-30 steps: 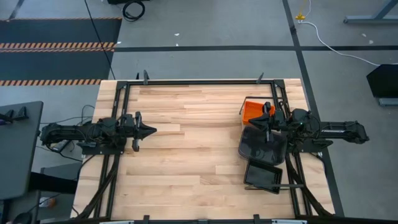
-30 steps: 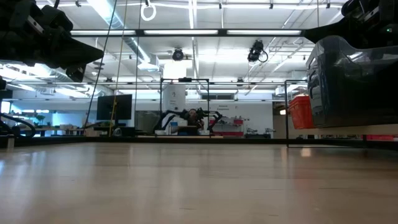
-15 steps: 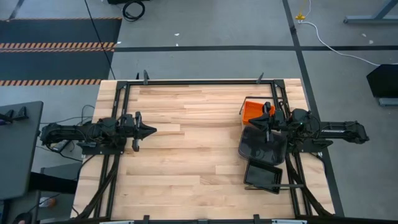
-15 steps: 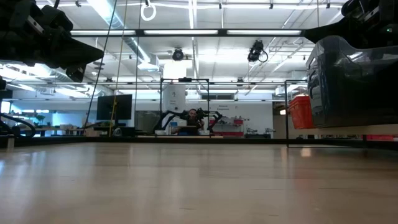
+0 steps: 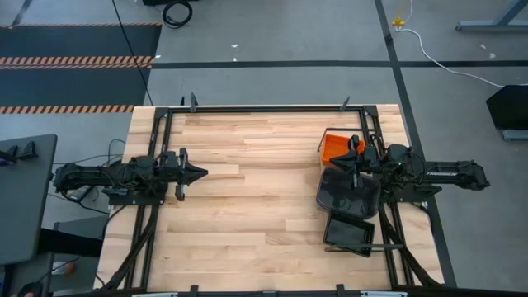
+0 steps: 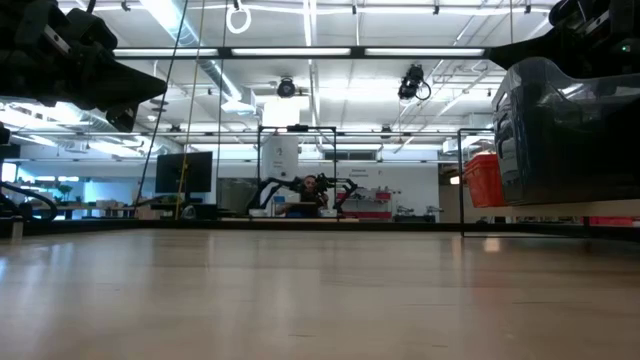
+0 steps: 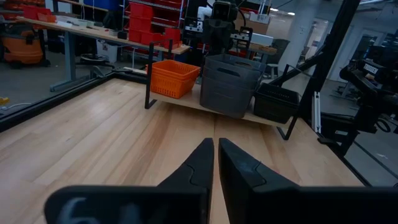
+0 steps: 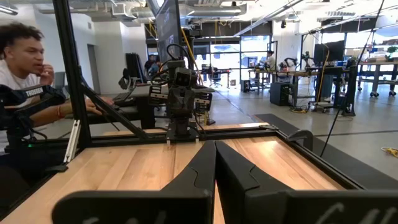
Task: Stack baskets on shelf by color
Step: Return to Home Position
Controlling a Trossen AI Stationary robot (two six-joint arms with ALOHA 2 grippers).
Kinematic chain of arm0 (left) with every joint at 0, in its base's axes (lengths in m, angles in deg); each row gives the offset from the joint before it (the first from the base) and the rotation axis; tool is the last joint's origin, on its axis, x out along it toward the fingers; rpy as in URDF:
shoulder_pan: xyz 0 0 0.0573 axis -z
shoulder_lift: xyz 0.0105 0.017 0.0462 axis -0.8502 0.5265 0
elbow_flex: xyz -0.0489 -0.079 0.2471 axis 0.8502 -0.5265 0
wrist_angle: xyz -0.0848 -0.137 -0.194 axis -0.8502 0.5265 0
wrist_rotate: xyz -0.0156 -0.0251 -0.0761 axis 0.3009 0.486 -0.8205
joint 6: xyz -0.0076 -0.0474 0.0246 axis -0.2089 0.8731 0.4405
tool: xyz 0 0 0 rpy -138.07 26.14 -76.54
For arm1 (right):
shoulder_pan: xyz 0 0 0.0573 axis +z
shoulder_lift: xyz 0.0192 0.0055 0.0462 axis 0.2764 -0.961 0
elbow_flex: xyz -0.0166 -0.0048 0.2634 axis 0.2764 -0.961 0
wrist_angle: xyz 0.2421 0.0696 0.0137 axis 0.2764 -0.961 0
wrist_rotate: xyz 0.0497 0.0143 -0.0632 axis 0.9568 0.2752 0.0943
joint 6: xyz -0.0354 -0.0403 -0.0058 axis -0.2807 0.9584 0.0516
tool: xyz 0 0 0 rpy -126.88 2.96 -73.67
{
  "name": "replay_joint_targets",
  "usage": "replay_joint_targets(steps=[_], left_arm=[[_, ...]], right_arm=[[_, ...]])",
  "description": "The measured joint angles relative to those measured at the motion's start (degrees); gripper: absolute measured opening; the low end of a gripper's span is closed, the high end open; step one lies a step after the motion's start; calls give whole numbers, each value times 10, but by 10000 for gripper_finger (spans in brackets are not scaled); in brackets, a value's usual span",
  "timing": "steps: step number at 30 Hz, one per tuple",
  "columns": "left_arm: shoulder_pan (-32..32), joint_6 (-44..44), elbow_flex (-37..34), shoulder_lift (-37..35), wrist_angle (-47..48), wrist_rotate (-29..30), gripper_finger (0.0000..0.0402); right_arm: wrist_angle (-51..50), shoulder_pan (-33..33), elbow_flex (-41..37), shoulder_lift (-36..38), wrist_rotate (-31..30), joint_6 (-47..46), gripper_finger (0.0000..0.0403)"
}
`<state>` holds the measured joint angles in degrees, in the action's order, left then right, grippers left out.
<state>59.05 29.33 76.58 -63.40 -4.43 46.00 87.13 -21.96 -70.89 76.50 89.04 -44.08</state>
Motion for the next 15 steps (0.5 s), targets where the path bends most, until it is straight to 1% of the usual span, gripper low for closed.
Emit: replay_joint_targets(steps=[8,15], left_arm=[[0,0,0,0,0,0,23],[0,0,0,0,0,0,32]], right_arm=[[0,0,0,0,0,0,16],[0,0,0,0,0,0,16]])
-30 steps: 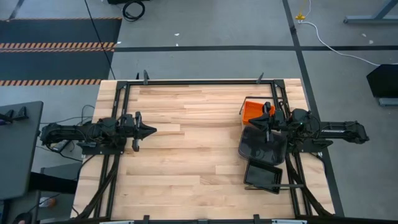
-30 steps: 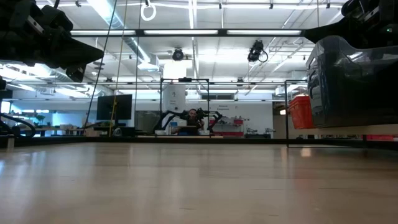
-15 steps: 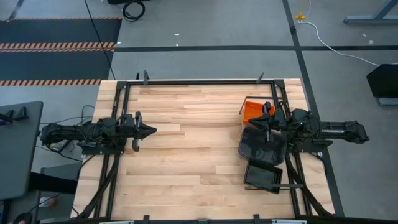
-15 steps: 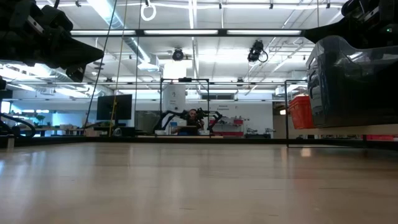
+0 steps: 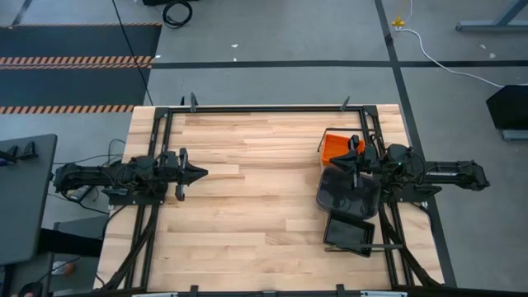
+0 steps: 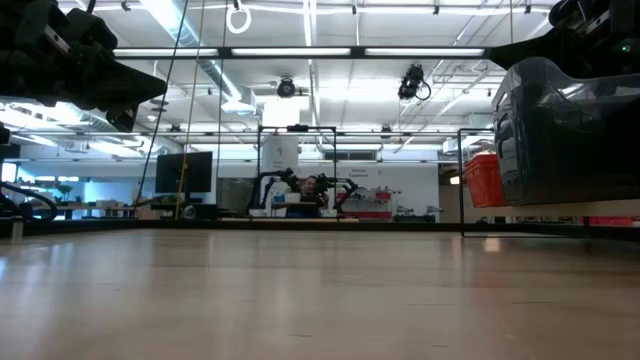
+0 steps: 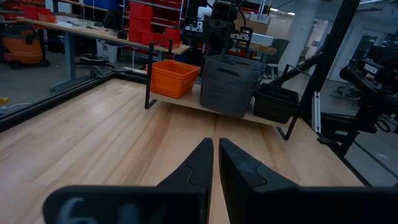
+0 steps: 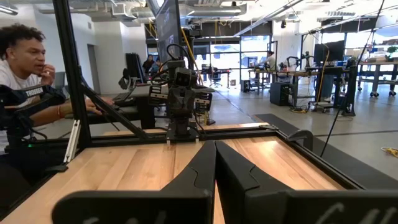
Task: Stack baskets on shelf by color
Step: Return to Home Position
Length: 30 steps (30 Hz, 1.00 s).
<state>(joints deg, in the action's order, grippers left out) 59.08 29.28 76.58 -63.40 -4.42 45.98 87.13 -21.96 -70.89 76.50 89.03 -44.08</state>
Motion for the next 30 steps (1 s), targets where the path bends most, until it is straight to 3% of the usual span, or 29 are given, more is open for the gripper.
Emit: replay_joint_targets(steps=[30], left_arm=[[0,0,0,0,0,0,26]], right_arm=[[0,0,0,0,0,0,16]])
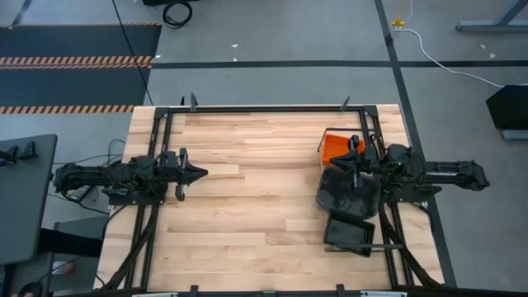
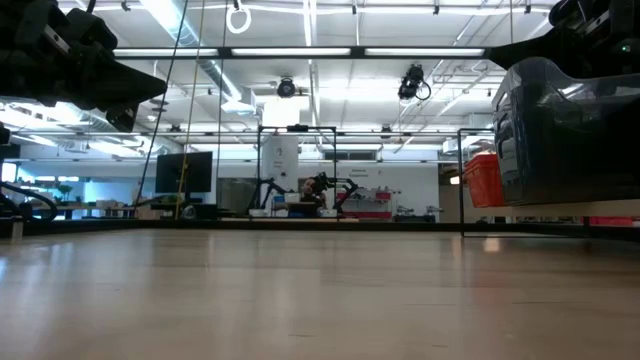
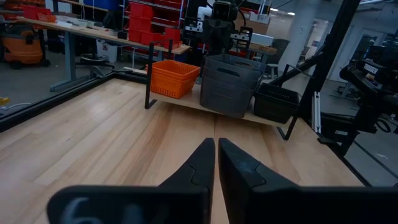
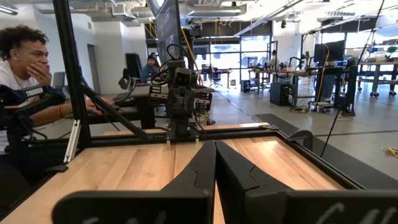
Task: Stack baskets on shelf by color
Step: Return to Home Position
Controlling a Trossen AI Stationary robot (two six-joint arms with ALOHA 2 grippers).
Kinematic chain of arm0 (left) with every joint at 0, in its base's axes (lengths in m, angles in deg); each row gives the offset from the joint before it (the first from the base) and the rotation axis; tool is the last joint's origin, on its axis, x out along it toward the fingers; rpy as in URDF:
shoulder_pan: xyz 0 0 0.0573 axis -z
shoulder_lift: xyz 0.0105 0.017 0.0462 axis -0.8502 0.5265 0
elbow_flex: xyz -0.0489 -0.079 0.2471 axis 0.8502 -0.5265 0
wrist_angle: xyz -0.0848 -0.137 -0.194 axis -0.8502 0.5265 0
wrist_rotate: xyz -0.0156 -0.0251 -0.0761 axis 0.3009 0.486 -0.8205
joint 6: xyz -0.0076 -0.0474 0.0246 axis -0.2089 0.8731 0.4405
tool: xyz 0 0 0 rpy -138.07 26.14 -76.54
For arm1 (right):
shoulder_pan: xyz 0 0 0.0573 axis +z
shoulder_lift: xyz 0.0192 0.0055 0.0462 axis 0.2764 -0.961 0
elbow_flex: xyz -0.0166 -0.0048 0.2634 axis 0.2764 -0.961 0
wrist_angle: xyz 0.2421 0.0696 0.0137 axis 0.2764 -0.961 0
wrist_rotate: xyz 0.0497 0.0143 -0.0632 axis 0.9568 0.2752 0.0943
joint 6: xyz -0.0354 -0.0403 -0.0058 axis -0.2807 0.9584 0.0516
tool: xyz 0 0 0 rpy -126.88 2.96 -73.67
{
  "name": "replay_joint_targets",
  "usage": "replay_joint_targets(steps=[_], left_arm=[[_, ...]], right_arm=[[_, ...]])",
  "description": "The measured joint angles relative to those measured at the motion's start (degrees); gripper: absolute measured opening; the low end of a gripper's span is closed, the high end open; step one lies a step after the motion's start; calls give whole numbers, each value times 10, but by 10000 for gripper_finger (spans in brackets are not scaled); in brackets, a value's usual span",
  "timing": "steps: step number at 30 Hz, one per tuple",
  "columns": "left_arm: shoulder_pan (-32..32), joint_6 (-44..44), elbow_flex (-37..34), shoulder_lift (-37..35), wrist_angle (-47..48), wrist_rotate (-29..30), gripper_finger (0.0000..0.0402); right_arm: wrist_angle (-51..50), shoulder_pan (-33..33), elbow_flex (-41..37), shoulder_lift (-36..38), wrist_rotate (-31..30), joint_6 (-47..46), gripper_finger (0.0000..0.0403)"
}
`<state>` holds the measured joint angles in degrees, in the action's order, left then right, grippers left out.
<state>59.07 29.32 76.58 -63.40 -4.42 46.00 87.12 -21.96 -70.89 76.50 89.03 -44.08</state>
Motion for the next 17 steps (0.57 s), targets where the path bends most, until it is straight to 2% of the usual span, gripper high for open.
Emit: replay_joint_targets(steps=[17], left_arm=[[0,0,0,0,0,0,33]], right_arm=[[0,0,0,0,0,0,16]])
